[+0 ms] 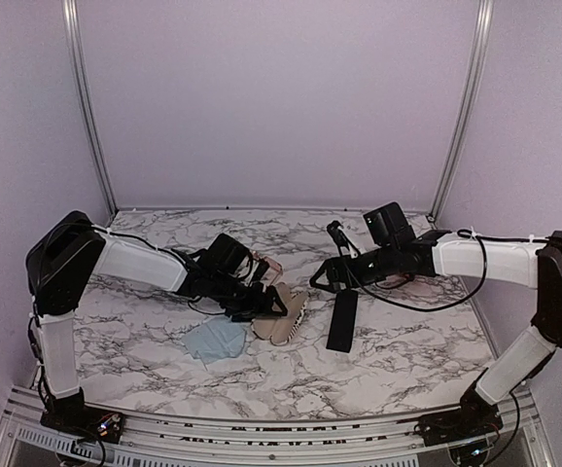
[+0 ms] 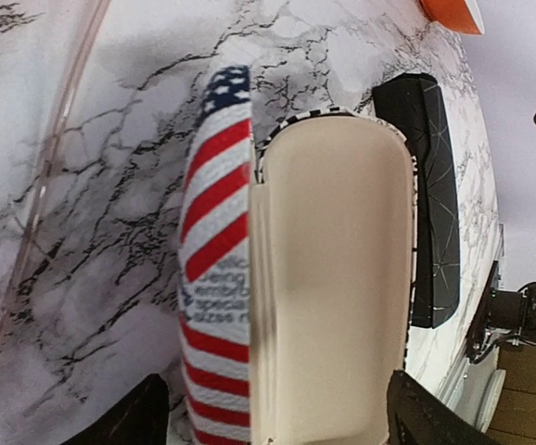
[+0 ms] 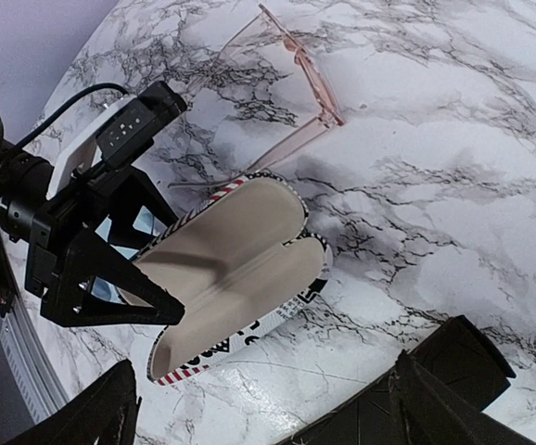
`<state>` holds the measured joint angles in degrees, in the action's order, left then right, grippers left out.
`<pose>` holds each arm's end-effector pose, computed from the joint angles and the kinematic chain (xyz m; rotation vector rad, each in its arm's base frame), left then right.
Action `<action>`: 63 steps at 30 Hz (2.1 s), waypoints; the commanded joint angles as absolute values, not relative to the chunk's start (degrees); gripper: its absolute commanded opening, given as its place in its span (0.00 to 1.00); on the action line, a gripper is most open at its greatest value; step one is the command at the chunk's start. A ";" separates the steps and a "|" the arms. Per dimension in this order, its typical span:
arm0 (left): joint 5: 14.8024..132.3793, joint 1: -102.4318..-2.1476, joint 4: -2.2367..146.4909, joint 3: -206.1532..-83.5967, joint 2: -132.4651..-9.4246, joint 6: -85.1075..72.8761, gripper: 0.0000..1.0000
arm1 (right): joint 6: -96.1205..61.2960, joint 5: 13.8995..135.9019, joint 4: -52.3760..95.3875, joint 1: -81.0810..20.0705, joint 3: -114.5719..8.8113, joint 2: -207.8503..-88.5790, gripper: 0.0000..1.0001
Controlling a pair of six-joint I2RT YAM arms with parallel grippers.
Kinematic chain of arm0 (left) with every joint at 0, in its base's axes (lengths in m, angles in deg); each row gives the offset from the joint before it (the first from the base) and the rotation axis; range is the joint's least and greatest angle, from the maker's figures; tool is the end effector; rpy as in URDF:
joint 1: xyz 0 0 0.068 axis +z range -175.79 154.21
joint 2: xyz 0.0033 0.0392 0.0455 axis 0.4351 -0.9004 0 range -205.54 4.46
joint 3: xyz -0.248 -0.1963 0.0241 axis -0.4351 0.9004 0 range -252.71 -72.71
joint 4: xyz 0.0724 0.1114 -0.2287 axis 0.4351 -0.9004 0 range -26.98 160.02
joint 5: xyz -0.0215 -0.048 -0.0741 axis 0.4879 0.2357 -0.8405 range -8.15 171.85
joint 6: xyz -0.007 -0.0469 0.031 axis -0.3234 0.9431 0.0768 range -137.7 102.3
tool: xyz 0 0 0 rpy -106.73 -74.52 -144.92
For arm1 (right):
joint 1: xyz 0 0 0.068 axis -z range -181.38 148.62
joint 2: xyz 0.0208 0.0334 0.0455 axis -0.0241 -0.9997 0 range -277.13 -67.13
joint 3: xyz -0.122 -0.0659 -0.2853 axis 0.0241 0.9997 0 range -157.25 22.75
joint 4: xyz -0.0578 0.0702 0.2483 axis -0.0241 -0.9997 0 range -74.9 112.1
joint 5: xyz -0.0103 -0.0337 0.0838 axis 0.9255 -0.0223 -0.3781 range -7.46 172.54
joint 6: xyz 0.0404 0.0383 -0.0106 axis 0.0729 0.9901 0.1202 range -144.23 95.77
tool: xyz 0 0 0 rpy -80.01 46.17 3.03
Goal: Organize the sunglasses
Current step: Place the opened sunglasses case at the center of the board, then move the case with the sunglasses to the center of the board.
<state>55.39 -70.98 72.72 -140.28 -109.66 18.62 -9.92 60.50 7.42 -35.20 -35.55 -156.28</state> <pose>0.2974 -0.3244 0.1813 0.4557 2.5430 -1.1726 0.2715 0.1997 0.2683 -0.6081 2.3836 0.8449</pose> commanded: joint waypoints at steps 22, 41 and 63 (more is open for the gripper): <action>67.36 -71.49 62.43 -143.24 -102.34 9.68 0.41 | -1.73 88.11 0.31 -34.51 -25.48 -148.51 0.70; 67.94 -72.11 62.37 -143.62 -107.89 9.06 0.28 | -4.16 74.53 4.90 -35.97 -28.92 -163.02 0.48; 64.02 -73.12 67.66 -135.70 -106.91 22.29 0.18 | 8.18 68.10 15.70 -41.42 -30.83 -169.36 0.44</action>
